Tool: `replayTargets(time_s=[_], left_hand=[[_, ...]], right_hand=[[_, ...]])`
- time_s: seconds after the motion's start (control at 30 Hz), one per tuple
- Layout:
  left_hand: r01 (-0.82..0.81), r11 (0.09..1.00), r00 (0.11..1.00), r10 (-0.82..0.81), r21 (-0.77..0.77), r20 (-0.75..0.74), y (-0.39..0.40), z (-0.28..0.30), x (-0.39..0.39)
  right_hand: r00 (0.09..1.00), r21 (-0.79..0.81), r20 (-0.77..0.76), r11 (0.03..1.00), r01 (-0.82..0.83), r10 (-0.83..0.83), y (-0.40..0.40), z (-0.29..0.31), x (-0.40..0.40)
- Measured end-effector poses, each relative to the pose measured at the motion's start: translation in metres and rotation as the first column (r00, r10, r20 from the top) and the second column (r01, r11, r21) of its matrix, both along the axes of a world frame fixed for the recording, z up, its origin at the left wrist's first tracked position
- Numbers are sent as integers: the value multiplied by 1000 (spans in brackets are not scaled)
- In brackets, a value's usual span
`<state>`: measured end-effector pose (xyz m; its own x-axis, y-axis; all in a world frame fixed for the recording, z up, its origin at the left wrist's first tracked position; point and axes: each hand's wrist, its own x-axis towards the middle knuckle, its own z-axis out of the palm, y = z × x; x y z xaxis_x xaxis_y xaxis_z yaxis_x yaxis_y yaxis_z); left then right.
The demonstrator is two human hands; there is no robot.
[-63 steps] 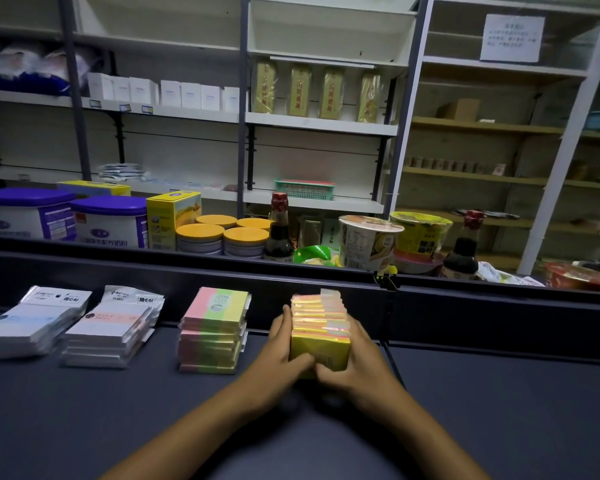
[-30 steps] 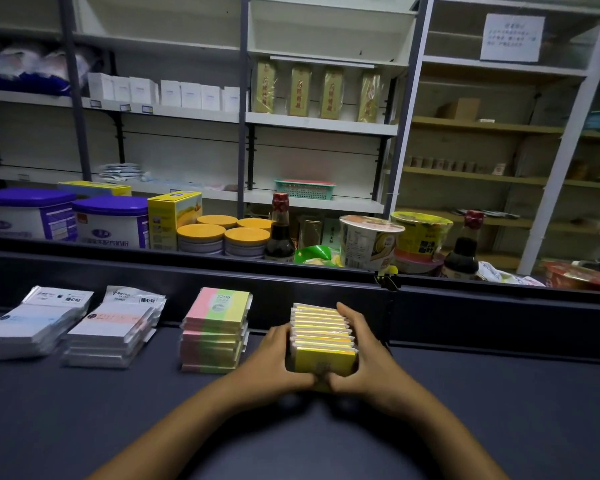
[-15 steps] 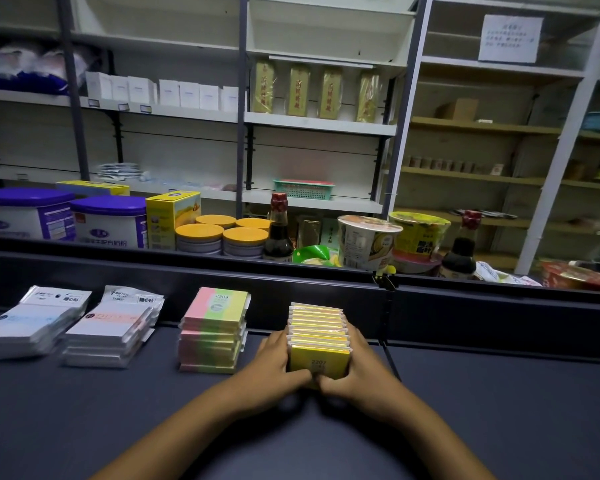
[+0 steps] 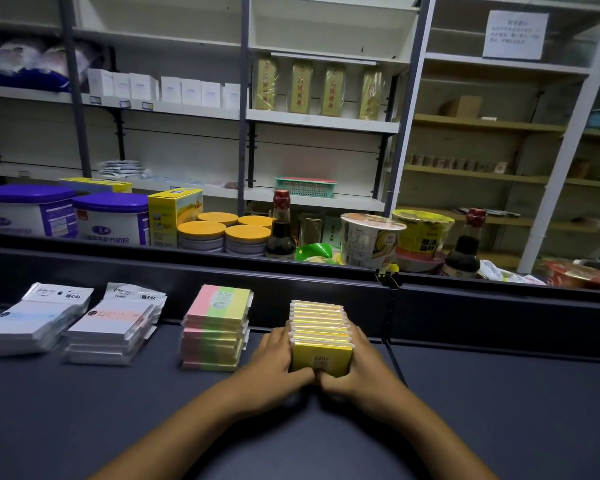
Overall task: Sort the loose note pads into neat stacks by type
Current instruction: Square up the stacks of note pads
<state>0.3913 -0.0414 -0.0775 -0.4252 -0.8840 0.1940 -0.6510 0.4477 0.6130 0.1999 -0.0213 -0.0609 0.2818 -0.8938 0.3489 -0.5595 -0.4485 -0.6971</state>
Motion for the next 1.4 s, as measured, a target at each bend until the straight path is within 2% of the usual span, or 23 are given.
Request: replayTargets(time_s=[0.2, 0.3, 0.37, 0.53, 0.7, 0.87, 1.0, 1.07, 1.17, 1.27, 1.4], left_hand=[[-23, 1000, 998, 22, -16, -63, 1, 5, 0], [9, 1000, 997, -7, -27, 83, 2, 6, 1], [9, 1000, 993, -8, -10, 118, 3, 7, 2], [-31, 999, 998, 32, 25, -46, 3, 10, 0], [-8, 1000, 993, 6, 13, 117, 1, 6, 2], [14, 1000, 1000, -13, 24, -19, 1, 8, 3], [40, 999, 951, -26, 38, -307, 6, 23, 1], [-20, 998, 916, 39, 52, -400, 9, 28, 1], [-211, 972, 914, 234, 105, -332, 10, 29, 0], [-227, 948, 897, 293, 223, -331, 10, 27, -2], [-248, 934, 887, 325, 257, -328, 9, 29, -9]], right_hand=[[1000, -55, 16, 998, 14, -13, 1, 5, 0], [1000, -13, 13, 1000, -6, 6, 0, 0, -2], [1000, 16, 6, 1000, -13, 13, 0, 0, -3], [997, -11, 72, 1000, 29, -28, -2, 4, -5], [1000, 40, 16, 999, 7, -8, -1, 0, -4], [999, 71, 41, 997, 30, -33, -3, 3, -8], [968, 157, 231, 986, 61, -97, -3, 15, -10], [939, 239, 323, 970, 38, -116, -1, 22, -11], [932, 347, 329, 937, 28, -150, 2, 26, -12], [933, 436, 288, 897, 71, -214, -1, 25, -11], [926, 491, 263, 864, 114, -272, -6, 24, -11]])
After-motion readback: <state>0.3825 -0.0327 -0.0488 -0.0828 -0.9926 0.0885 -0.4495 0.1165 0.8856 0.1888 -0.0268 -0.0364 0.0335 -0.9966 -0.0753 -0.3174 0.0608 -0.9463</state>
